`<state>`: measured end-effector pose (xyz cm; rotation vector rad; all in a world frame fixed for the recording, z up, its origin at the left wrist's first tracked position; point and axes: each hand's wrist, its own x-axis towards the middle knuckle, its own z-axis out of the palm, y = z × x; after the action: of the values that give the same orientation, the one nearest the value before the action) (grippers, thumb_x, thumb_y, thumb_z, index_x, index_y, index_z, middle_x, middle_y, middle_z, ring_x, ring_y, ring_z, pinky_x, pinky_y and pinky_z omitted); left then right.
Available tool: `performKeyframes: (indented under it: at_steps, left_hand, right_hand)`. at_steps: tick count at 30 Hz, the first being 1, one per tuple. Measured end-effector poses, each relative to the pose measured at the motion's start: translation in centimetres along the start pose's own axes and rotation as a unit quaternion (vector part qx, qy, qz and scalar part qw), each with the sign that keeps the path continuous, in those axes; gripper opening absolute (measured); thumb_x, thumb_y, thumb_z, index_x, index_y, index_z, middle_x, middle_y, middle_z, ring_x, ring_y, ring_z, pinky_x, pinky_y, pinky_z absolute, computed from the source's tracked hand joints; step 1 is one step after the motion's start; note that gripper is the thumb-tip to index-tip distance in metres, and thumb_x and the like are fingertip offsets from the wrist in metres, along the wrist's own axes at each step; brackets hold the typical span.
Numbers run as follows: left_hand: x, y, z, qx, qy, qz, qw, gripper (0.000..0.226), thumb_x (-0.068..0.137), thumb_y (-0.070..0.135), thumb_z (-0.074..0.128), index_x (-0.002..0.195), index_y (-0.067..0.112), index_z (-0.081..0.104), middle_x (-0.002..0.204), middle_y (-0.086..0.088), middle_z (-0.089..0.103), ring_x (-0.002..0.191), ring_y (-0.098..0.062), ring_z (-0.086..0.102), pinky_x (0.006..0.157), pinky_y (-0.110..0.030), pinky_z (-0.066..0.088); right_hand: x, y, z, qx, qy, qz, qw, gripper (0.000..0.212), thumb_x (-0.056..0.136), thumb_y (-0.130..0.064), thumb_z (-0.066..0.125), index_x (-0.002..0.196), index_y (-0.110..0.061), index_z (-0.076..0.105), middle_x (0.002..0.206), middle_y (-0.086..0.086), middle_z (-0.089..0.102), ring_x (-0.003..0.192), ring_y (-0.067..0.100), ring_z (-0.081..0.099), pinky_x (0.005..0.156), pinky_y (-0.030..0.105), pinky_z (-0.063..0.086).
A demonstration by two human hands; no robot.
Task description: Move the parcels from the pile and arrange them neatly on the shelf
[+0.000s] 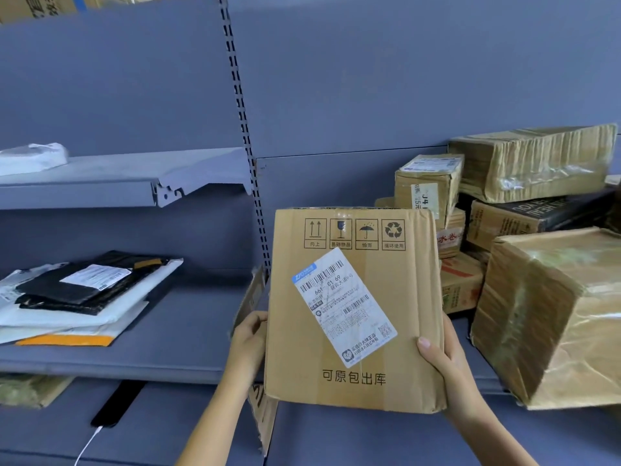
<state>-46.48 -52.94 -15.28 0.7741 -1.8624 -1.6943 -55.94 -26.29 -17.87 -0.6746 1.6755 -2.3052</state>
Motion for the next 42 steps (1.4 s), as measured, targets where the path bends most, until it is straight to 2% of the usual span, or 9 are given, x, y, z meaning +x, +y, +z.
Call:
performKeyframes:
  at_steps: [5, 8, 13, 18, 24, 30, 35, 39, 42]
  left_hand:
    - [-0.8, -2.0, 0.9, -0.002, -0.023, -0.017, 1.000, 0.013, 0.094, 0.012, 0.055, 0.087, 0.012, 0.067, 0.066, 0.004, 0.071, 0.055, -0.004, 0.063, 0.047, -0.020, 0.047]
    - [-0.9, -2.0, 1.5, 0.015, -0.048, -0.015, 0.999, 0.013, 0.094, 0.010, 0.055, 0.087, 0.010, 0.066, 0.060, 0.007, 0.070, 0.050, -0.001, 0.061, 0.042, -0.016, 0.043]
    - [0.0, -0.9, 2.5, 0.026, -0.109, 0.012, 0.994, 0.019, 0.093, 0.006, 0.053, 0.084, 0.015, 0.066, 0.069, 0.004, 0.070, 0.068, -0.015, 0.062, 0.064, -0.030, 0.050]
    - [-0.9, -2.6, 0.8, 0.084, -0.203, 0.051, 0.974, 0.025, 0.097, 0.004, 0.045, 0.086, 0.013, 0.066, 0.070, 0.004, 0.069, 0.060, -0.004, 0.060, 0.053, -0.016, 0.047]
    - [-2.0, -5.0, 0.3, 0.119, -0.290, 0.068, 0.947, 0.026, 0.098, -0.002, 0.037, 0.097, 0.005, 0.062, 0.085, -0.007, 0.066, 0.070, -0.013, 0.058, 0.062, -0.018, 0.044]
    - [-8.8, -6.3, 6.1, 0.134, -0.438, 0.107, 0.883, 0.023, 0.096, 0.000, 0.041, 0.097, 0.004, 0.064, 0.079, -0.003, 0.064, 0.054, 0.003, 0.052, 0.060, -0.018, 0.041]
    - [-15.0, -5.5, 11.6, 0.132, -0.517, 0.124, 0.836, 0.026, 0.095, 0.003, 0.041, 0.092, 0.012, 0.065, 0.080, 0.002, 0.068, 0.058, 0.005, 0.055, 0.061, -0.016, 0.043]
    - [-20.3, -5.4, 16.1, 0.120, -0.554, 0.111, 0.816, 0.026, 0.093, 0.004, 0.044, 0.088, 0.015, 0.067, 0.080, 0.002, 0.070, 0.061, 0.003, 0.058, 0.058, -0.012, 0.045]
    - [-23.5, -5.2, 19.8, 0.132, -0.583, 0.105, 0.795, 0.022, 0.092, 0.010, 0.047, 0.087, 0.017, 0.067, 0.081, 0.003, 0.071, 0.068, -0.007, 0.062, 0.068, -0.022, 0.048]
  right_hand:
    - [-1.8, 0.5, -1.1, -0.002, 0.024, 0.004, 1.000, 0.074, 0.062, -0.047, 0.072, 0.132, -0.039, 0.049, 0.122, -0.006, 0.066, 0.108, 0.016, 0.066, 0.075, 0.030, 0.058]
    - [-2.9, 0.1, -1.3, -0.014, 0.040, -0.007, 0.999, 0.078, 0.063, -0.046, 0.072, 0.136, -0.035, 0.046, 0.127, -0.003, 0.063, 0.113, 0.020, 0.064, 0.079, 0.034, 0.056]
    - [-5.6, -0.8, -0.9, -0.026, 0.100, -0.032, 0.994, 0.080, 0.064, -0.045, 0.073, 0.138, -0.032, 0.045, 0.126, -0.006, 0.064, 0.111, 0.014, 0.064, 0.076, 0.024, 0.056]
    - [-9.2, 0.0, 0.9, -0.019, 0.173, -0.030, 0.984, 0.077, 0.063, -0.048, 0.072, 0.134, -0.030, 0.048, 0.125, 0.001, 0.064, 0.109, 0.020, 0.065, 0.074, 0.030, 0.057]
    - [-17.1, 0.6, 1.6, -0.058, 0.265, -0.042, 0.962, 0.073, 0.068, -0.043, 0.072, 0.136, -0.031, 0.048, 0.127, -0.002, 0.064, 0.110, 0.015, 0.065, 0.076, 0.023, 0.055]
    - [-27.2, -2.6, 0.0, -0.092, 0.363, -0.043, 0.926, 0.068, 0.065, -0.043, 0.072, 0.130, -0.037, 0.053, 0.122, -0.003, 0.067, 0.105, 0.014, 0.067, 0.073, 0.022, 0.056]
    - [-34.2, -4.7, -2.3, -0.092, 0.442, -0.049, 0.891, 0.075, 0.062, -0.041, 0.073, 0.133, -0.033, 0.051, 0.120, -0.001, 0.068, 0.103, 0.017, 0.068, 0.071, 0.025, 0.056]
    - [-38.9, -5.7, -5.3, -0.050, 0.499, -0.066, 0.863, 0.061, 0.074, -0.026, 0.065, 0.134, -0.026, 0.050, 0.120, 0.009, 0.068, 0.097, 0.022, 0.070, 0.068, 0.028, 0.057]
    - [-42.1, -6.5, -7.8, -0.038, 0.533, -0.073, 0.842, 0.057, 0.076, -0.026, 0.061, 0.133, -0.027, 0.051, 0.118, 0.008, 0.069, 0.095, 0.022, 0.071, 0.066, 0.029, 0.058]
